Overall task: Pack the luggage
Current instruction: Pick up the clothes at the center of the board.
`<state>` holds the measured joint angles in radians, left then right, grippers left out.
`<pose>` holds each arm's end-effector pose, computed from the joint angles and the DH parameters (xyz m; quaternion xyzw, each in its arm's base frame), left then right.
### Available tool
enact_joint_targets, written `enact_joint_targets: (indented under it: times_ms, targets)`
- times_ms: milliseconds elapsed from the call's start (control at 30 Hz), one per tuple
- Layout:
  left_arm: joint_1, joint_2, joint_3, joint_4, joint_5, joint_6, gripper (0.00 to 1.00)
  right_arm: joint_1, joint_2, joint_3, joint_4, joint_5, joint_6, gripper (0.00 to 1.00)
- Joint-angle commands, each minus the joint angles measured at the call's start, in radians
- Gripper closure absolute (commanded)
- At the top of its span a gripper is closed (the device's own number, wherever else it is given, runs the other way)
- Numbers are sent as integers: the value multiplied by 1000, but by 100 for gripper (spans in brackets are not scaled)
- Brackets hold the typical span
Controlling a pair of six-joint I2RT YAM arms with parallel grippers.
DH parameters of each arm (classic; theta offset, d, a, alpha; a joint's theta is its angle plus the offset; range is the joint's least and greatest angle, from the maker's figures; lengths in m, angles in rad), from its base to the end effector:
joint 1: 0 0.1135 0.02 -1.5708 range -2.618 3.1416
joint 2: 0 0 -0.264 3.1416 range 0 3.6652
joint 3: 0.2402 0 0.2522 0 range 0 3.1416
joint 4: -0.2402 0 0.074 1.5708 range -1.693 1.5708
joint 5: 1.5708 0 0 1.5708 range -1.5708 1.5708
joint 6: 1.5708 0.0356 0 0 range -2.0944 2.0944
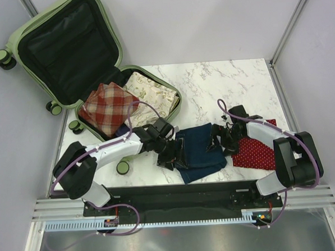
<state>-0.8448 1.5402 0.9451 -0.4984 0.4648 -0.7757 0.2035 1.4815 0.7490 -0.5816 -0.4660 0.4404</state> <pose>0.1853 -0.2327 0.1957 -0.0871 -0.9431 0.3209 0.0036 0.2373 0.0653 0.1549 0.0847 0.9617 0.2566 0.0457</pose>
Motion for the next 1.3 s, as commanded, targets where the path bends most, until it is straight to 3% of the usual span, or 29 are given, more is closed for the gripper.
enact_joint_targets:
  times_ms: [0, 33, 100, 200, 233, 333, 433, 600, 1033, 1267]
  targets:
    - [-2, -47, -12, -49, 38, 29, 16, -3, 16, 16, 40, -11, -15, 7]
    - [0, -58, -20, -49, 32, 21, 15, -3, 19, 15, 40, -11, -14, 10]
    - [19, -78, -40, -49, 6, 13, 12, -4, 22, 13, 40, -10, -14, 28]
    - [50, -88, -55, -48, -43, -5, 9, -3, 26, 7, 40, -2, -15, 43]
    - [71, -88, -61, -28, -55, -11, 8, -3, 26, 6, 37, 0, -16, 56]
    - [104, -75, -95, 33, -60, -51, 5, -3, 28, -2, 39, 1, -16, 77]
    - [105, -54, -112, 150, -51, -108, 1, -3, 31, -7, 39, 1, -17, 89]
    - [104, -12, -132, 291, -77, -186, 0, -4, 30, -17, 37, 3, -20, 98]
    - [69, 103, -129, 221, -181, -243, 0, -3, -4, -28, 35, -16, 1, 100]
    - [41, 26, -192, 169, -250, -287, 0, -3, -18, -31, 28, -16, 4, 100]
